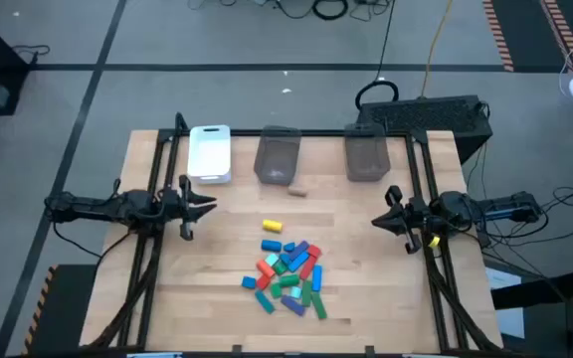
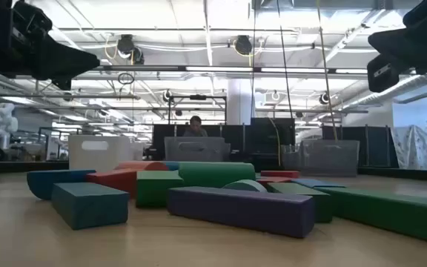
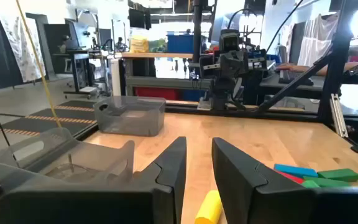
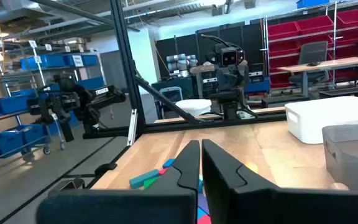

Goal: Sort blocks by size

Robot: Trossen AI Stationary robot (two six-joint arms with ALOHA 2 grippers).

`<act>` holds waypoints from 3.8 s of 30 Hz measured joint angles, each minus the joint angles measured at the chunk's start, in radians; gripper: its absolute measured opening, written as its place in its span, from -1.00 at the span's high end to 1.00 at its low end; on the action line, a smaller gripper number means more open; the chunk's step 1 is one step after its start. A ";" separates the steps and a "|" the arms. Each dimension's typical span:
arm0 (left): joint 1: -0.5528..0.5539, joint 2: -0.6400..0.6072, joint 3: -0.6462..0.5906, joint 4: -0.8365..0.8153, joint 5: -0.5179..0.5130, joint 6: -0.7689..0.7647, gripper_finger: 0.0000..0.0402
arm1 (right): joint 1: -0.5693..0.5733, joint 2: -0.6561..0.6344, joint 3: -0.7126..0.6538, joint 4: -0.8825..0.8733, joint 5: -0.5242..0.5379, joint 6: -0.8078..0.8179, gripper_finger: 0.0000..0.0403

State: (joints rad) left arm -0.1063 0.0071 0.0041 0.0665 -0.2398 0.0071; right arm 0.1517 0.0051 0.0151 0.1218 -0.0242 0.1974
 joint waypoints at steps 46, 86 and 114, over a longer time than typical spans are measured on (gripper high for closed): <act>0.000 0.000 0.000 0.000 0.000 0.000 0.60 | 0.000 0.000 0.000 0.000 0.000 0.000 0.99; 0.006 0.046 0.012 0.138 -0.049 0.057 0.57 | 0.000 0.110 0.000 0.089 0.220 0.000 0.99; 0.102 0.937 0.423 0.058 0.088 0.103 0.11 | -0.009 0.727 0.155 0.340 0.314 -0.054 0.90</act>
State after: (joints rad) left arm -0.0040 0.9444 0.4274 0.1246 -0.1514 0.1104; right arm 0.1429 0.7319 0.1697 0.4621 0.2893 0.1434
